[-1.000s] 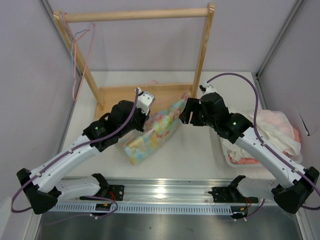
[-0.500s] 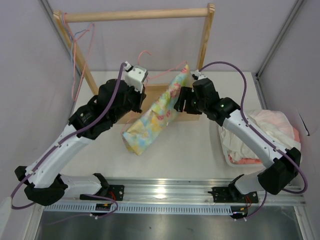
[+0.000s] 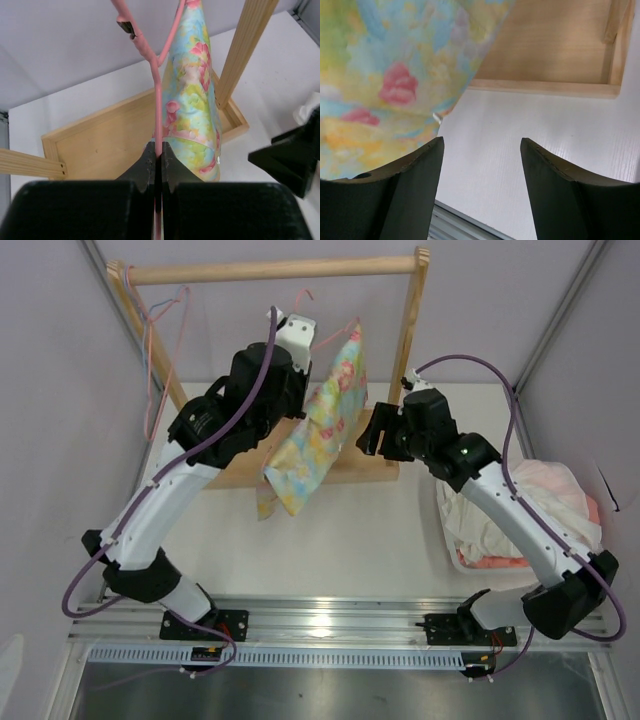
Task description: Place the skirt on the hanger
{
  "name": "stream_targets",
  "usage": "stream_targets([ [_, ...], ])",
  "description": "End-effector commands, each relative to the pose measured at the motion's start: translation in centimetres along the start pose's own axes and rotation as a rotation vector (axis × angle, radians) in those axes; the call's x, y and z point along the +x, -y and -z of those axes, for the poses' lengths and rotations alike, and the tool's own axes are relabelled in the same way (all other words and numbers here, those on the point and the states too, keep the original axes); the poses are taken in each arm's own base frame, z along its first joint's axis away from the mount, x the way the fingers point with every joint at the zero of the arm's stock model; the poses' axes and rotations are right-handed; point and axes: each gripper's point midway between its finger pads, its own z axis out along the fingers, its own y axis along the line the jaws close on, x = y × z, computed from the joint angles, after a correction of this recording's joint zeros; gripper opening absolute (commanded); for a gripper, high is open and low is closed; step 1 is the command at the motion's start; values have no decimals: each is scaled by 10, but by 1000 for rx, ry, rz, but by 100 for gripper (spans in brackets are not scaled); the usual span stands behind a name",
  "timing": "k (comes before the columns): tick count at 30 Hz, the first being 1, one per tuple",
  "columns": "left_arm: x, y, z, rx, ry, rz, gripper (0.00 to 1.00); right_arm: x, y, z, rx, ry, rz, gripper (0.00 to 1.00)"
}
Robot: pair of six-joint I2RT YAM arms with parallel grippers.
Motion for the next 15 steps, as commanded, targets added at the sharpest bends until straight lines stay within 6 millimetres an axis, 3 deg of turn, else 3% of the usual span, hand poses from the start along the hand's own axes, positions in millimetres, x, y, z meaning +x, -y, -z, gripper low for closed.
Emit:
stream_targets([
  [1,-40,-9,9,-63,100,35,0,-26,-10,42,-47,103,-1,70],
  [2,-58,-13,17,-65,145,58,0,-27,-8,46,-44,108,-2,70],
  [4,-57,-8,3,-81,131,27,0,-28,-7,57,-48,119,-1,70],
  [5,-67,-13,6,-101,159,39,0,-28,-6,60,-47,123,-3,70],
  [8,-71,-14,-5,-139,174,24,0,-29,-4,71,-53,137,4,70],
  [15,-88,-22,-26,-213,239,6,0,-33,1,83,-52,155,22,70],
])
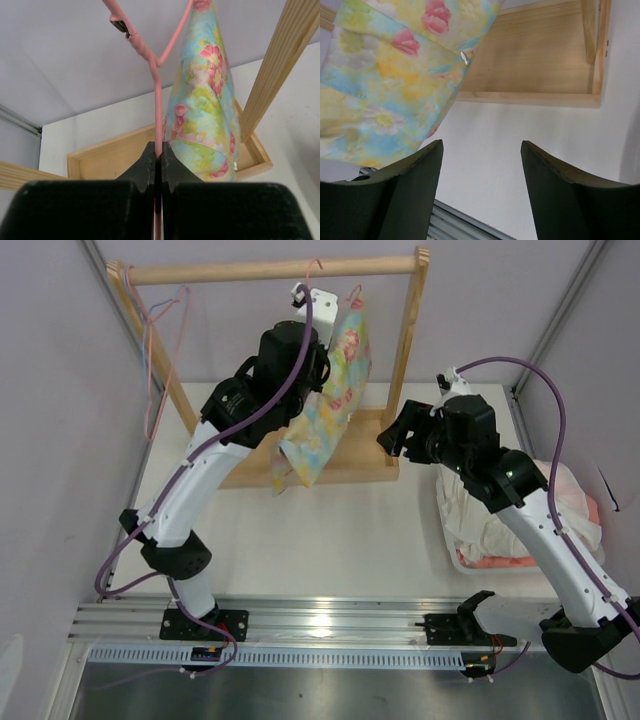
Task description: Place the skirt on the hanger
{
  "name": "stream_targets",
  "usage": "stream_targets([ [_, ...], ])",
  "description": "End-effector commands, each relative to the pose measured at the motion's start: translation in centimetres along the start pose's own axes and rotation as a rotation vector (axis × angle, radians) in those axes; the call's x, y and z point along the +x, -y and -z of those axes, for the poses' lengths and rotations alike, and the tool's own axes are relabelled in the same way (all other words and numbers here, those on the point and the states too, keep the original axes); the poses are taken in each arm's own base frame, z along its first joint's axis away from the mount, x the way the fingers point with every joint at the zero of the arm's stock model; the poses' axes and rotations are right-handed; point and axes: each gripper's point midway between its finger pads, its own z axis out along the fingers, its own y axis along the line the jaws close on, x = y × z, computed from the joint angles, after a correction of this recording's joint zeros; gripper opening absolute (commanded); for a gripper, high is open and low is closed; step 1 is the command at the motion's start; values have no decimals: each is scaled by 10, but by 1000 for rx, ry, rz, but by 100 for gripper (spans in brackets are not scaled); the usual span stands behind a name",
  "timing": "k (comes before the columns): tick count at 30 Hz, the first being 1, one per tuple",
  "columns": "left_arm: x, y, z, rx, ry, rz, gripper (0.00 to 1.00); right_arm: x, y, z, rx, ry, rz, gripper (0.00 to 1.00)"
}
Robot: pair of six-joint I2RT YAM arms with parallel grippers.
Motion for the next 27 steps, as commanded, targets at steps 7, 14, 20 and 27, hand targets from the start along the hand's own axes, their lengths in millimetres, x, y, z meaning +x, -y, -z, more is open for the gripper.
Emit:
stream_targets([
  [7,-58,-24,-19,-98,216,90,0,-4,8,8,4,17,47,70],
  [14,-54,-20,-42,-79,215,88,0,-1,13,8,2,12,51,70],
  [20,-34,-12,-62,-44,164,100,0,0,15,7,4,18,46,71],
  [27,-19,-2,-74,-8,121,100,0,9,16,5,-13,-5,45,71],
])
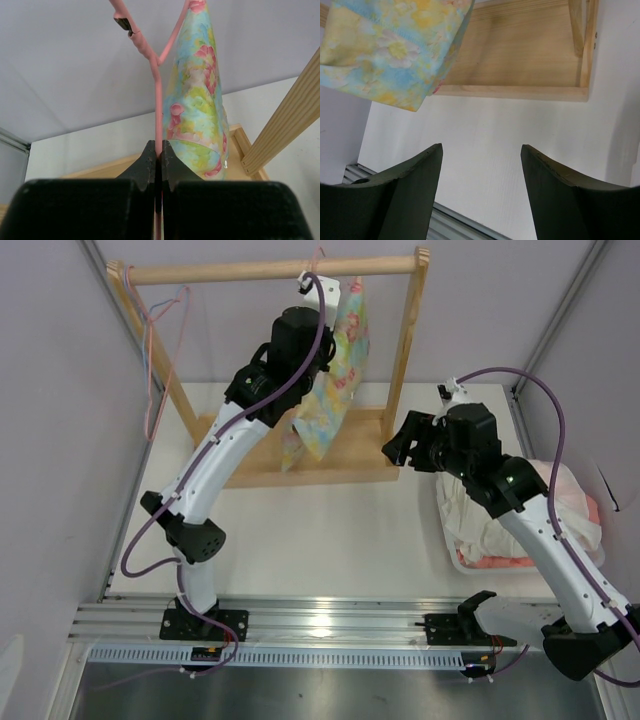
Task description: Place the skirt on the hanger
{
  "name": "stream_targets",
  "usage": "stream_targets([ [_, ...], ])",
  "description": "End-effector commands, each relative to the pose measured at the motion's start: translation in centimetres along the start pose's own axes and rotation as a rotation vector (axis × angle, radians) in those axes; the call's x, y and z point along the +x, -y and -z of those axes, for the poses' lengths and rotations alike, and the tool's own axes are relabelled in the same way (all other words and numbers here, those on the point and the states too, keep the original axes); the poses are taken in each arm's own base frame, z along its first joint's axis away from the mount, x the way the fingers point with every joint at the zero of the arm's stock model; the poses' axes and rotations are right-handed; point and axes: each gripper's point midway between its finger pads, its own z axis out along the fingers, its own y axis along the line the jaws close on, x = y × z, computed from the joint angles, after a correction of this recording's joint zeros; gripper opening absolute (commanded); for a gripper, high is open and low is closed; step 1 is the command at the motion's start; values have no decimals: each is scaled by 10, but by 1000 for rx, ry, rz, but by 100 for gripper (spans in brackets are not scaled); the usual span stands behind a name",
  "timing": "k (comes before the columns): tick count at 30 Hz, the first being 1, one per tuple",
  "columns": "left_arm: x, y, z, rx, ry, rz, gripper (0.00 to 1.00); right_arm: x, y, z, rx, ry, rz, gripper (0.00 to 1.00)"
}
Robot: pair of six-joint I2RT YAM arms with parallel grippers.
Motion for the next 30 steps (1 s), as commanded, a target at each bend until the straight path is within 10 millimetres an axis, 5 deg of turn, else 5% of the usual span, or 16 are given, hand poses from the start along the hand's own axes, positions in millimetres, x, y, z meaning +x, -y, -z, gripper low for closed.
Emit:
stream_targets([
  [1,-17,4,2,36,54,69,0,-7,-3,5,-29,37,20,71],
  [9,10,14,3,84,-14,70,0,-1,-1,2,-31,29,10,71],
  [14,6,12,18,114,12,95,5,1,1,-1,-26,23,7,71],
  [21,-12,7,40,163,91,127,32,2,4,-3,-13,27,3,71],
  [30,-30,-8,69,182,164,151,53,-9,-2,0,-25,54,4,71],
])
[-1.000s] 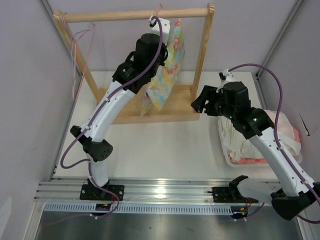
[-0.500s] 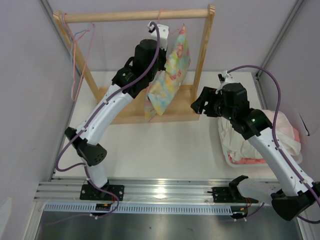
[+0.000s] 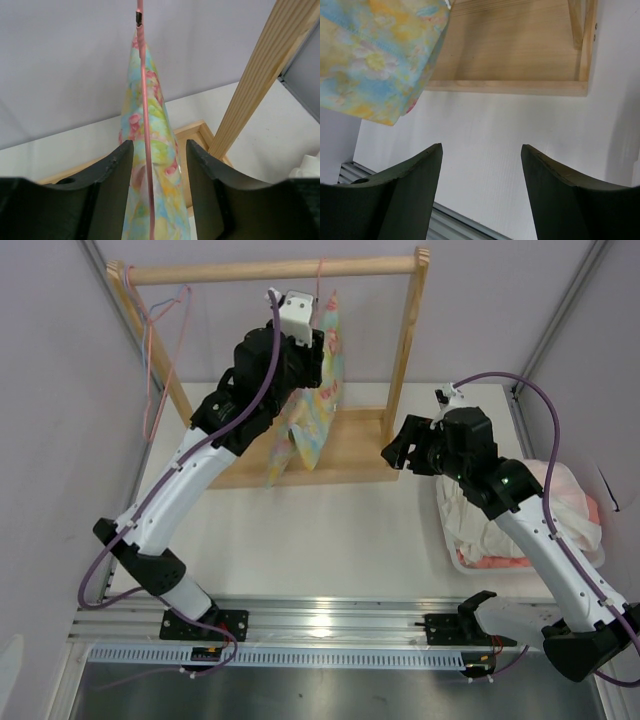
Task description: Place the skirt on the hanger
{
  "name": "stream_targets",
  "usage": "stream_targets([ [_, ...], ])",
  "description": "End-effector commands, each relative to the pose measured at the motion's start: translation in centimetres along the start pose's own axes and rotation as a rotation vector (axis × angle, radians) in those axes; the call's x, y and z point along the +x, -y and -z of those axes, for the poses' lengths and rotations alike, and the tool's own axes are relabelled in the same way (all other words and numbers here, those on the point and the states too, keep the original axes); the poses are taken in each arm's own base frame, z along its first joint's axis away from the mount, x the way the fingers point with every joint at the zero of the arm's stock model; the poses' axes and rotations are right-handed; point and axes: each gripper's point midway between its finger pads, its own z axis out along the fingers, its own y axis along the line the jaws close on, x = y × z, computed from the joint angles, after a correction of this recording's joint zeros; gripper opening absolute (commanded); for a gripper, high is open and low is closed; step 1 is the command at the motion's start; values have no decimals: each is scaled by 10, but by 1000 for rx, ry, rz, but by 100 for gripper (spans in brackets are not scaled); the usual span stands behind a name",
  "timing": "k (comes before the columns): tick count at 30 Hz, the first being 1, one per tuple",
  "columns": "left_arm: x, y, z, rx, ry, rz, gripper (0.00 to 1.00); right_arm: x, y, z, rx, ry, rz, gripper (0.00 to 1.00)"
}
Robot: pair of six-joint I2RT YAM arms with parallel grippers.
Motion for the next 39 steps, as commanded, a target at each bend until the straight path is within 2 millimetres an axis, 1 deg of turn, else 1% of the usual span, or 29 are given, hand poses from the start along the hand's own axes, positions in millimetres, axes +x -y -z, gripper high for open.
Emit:
stream_targets([
  [1,-37,-8,29,19,111,41,54,-24,-11,8,-36,80,10,71],
  [2,-32,-8,30,16,103,38,55,-27,-13,9,-42,88,12,71],
  [4,-38,-15,40,4,123,43,57,-35,-20,8,-66,111,18,71],
  [6,-32,-17,44,1,116,42,58,-44,-26,7,-86,132,19,71],
  [7,-39,-22,54,-3,137,53,58,-49,-30,8,-96,142,28,71],
  [9,-33,-25,60,-10,137,62,59,-60,-36,8,-94,166,40,71],
  [10,-34,-30,69,-19,147,72,59,-66,-47,9,-116,178,67,71],
  [11,-36,-32,74,-21,156,83,60,-75,-52,9,-109,212,82,71],
  [12,-28,-33,75,-25,143,92,60,-83,-55,8,-98,239,94,71],
  [13,-34,-39,87,-29,166,114,61,-91,-70,6,-121,255,134,71],
  [14,-34,-41,92,-36,171,130,61,-97,-81,5,-137,274,157,70],
  [15,-35,-43,97,-34,179,152,61,-105,-86,2,-114,307,178,70],
  [16,-23,-43,98,-39,158,154,61,-117,-96,-2,-109,342,202,70],
  [17,-26,-50,109,-54,174,185,61,-123,-112,-2,-123,384,259,71],
  [18,-20,-52,112,-58,163,185,61,-131,-117,-6,-114,412,277,71],
  [19,-13,-53,115,-57,151,185,61,-135,-119,-20,-87,425,296,70],
  [21,-10,-57,130,-50,161,209,61,-162,-133,-19,-98,514,322,70],
  [22,-10,-58,135,-43,165,218,61,-169,-138,-22,-105,535,335,69],
  [24,1,-56,143,-16,153,232,61,-188,-154,-26,-128,598,347,69],
  [25,2,-55,146,-7,153,234,61,-193,-161,-29,-145,610,359,70],
  [26,14,-54,145,-5,131,224,61,-191,-165,-46,-144,598,372,70],
  [27,13,-59,151,-15,142,230,61,-206,-175,-38,-160,639,378,70],
  [29,20,-61,153,-20,135,212,61,-212,-182,-50,-155,649,402,71],
  [30,21,-62,154,-20,136,211,61,-217,-188,-64,-147,656,409,71],
  [33,22,-60,160,3,138,211,61,-223,-193,-86,-123,670,448,71],
  [35,23,-56,161,28,137,219,61,-230,-196,-93,-105,709,463,70],
  [36,29,-53,159,38,123,216,61,-227,-191,-109,-72,704,467,68],
  [37,31,-51,158,45,117,217,61,-235,-192,-106,-55,732,474,66],
  [39,35,-50,157,49,109,217,61,-239,-186,-113,-6,747,480,63],
])
